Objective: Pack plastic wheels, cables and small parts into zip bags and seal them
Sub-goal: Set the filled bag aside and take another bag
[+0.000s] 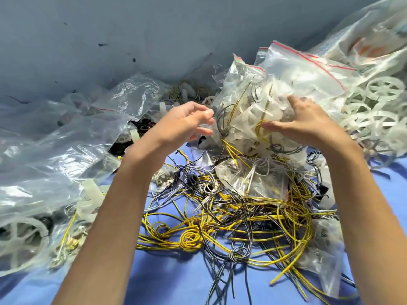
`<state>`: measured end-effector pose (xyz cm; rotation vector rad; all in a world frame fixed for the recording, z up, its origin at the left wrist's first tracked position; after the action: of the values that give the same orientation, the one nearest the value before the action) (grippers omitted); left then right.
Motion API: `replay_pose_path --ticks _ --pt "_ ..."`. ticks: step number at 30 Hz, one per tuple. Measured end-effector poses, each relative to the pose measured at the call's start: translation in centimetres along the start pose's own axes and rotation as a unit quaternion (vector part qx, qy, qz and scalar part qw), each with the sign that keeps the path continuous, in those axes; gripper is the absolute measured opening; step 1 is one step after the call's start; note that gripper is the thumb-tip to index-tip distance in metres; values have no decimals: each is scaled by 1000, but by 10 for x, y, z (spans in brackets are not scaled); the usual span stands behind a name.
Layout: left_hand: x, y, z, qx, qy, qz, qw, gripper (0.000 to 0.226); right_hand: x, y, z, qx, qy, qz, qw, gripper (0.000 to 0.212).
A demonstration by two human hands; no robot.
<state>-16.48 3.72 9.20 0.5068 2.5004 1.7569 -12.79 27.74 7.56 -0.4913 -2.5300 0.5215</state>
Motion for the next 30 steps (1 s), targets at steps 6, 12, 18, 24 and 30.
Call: replay_pose_path --ticks 6,12,18,24,30 --pt "4 -13 -10 30 -18 12 999 12 -2 5 -17 74 32 -19 997 47" --pt "24 -47 -49 153 72 -10 986 18 -3 -2 -18 47 -24 -37 998 63" --pt "36 -97 -108 458 212 -118 855 35 0 2 -2 9 -109 -16 994 61" --pt "35 -127 -110 396 166 -212 878 64 6 3 11 1 -80 6 997 63" --pt "36 -134 -115 357 148 -228 894 62 11 -1 19 -11 -58 38 998 61"
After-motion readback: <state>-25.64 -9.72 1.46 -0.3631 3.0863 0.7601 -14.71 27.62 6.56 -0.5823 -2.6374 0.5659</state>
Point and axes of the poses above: each hand's wrist, its own x-axis towards the middle knuckle, its own z-axis out of the palm, y = z × x, the point moved 2 cm from there along x, towards the middle knuckle, and after that the axes turned 12 degrees about y, right-handed, at the moved point
